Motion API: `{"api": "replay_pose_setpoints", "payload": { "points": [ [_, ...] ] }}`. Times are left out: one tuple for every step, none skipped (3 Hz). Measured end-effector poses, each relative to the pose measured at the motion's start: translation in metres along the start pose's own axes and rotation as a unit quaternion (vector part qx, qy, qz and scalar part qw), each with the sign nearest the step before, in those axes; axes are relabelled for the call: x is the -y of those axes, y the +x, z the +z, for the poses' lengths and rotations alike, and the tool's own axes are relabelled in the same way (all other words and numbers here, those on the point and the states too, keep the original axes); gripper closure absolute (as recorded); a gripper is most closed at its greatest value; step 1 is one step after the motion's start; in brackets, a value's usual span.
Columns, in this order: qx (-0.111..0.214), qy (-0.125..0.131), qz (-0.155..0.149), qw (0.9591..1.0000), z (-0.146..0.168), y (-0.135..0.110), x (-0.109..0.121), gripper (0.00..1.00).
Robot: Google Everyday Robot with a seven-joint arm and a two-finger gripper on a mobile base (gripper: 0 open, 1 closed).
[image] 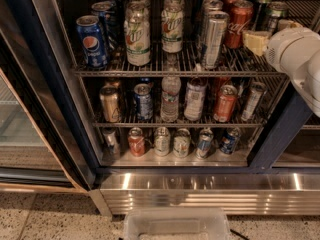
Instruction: Pick green can from top shelf of fridge
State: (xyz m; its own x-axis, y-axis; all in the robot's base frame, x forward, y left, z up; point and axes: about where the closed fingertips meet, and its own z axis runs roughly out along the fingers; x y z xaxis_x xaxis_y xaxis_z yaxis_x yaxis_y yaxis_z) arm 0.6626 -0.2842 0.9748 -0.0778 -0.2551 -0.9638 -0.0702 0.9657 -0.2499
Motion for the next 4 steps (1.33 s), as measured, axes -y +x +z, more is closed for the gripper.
{"api": "replay_pose_setpoints", "payload": {
  "points": [
    [0.000, 0.000, 0.000, 1.0000, 0.000, 0.000, 0.000, 0.28],
    [0.000, 0.000, 0.000, 1.0000, 0.000, 0.000, 0.000, 0.28],
    [0.004, 0.017, -0.002, 0.9998, 0.007, -0.002, 0.012, 0.29],
    [0.007, 0.034, -0.004, 0.9994, 0.016, -0.002, 0.023, 0.32]
  ]
}}
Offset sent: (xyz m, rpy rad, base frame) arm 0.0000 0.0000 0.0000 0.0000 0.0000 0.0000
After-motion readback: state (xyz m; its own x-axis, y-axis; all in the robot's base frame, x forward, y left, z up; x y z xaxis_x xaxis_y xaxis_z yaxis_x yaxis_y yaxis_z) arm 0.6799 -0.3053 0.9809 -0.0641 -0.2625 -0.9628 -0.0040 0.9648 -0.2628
